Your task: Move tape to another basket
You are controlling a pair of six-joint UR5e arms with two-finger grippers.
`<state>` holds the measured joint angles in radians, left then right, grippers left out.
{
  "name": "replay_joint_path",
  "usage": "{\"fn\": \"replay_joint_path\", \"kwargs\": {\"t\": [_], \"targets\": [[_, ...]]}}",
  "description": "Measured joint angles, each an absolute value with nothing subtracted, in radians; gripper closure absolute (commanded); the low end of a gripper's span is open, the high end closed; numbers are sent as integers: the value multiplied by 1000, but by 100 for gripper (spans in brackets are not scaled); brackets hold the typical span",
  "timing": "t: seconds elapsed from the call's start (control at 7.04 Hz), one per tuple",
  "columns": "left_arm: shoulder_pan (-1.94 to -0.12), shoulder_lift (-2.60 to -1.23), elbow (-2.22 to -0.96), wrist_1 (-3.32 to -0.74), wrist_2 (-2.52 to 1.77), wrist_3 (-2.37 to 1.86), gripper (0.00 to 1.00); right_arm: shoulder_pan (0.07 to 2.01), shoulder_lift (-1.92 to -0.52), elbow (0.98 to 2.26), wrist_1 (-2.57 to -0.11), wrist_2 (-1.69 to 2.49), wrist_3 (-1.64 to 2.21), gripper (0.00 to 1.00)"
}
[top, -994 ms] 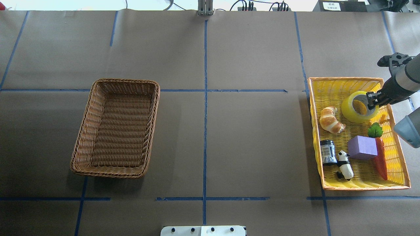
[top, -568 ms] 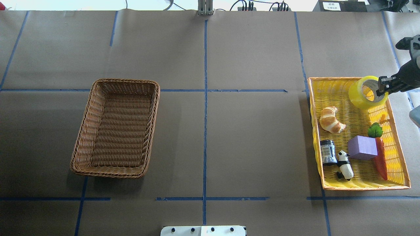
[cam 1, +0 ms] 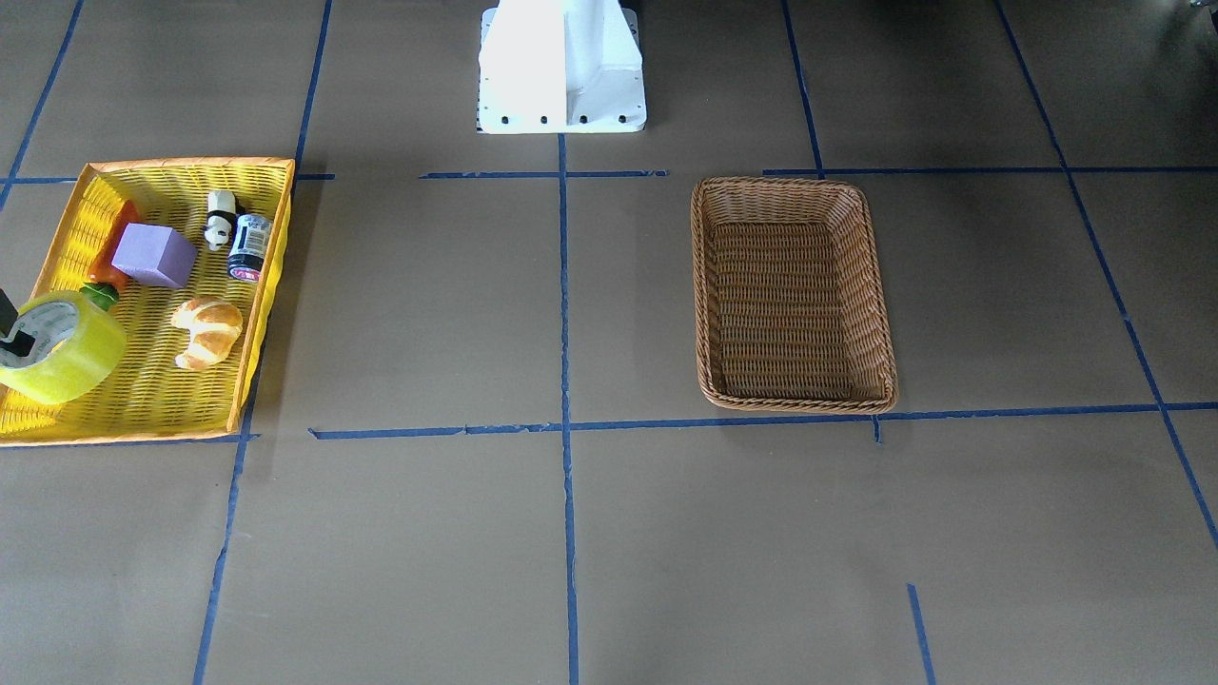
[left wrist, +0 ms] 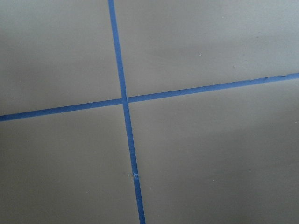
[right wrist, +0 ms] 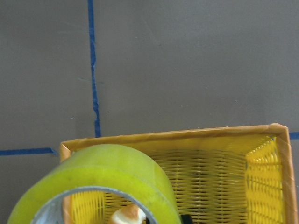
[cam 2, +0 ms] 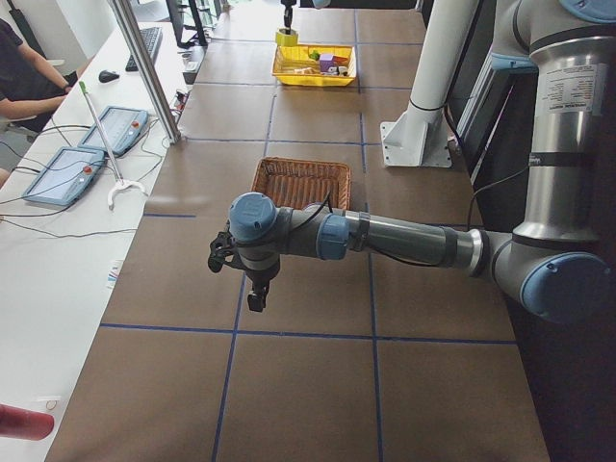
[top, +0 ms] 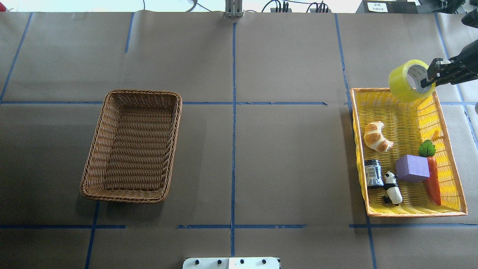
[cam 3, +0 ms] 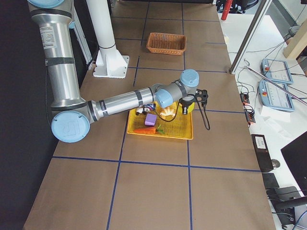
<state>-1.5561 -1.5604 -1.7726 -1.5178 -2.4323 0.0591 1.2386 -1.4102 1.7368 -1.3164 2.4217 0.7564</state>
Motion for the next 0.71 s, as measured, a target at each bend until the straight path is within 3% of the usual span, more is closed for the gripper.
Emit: {"fn": "replay_joint_path", "kwargs": {"t": [0.28,0.71], "targets": [[-1540,-1578,-1784,-1616,-2434,-49,0,1184,-1341,1786,-1314,2423,922,99],[-1391,-1600,-1778,-1967,-2429,-558,0,1050,-1269,1861,-1289,2292,1163,100]]}}
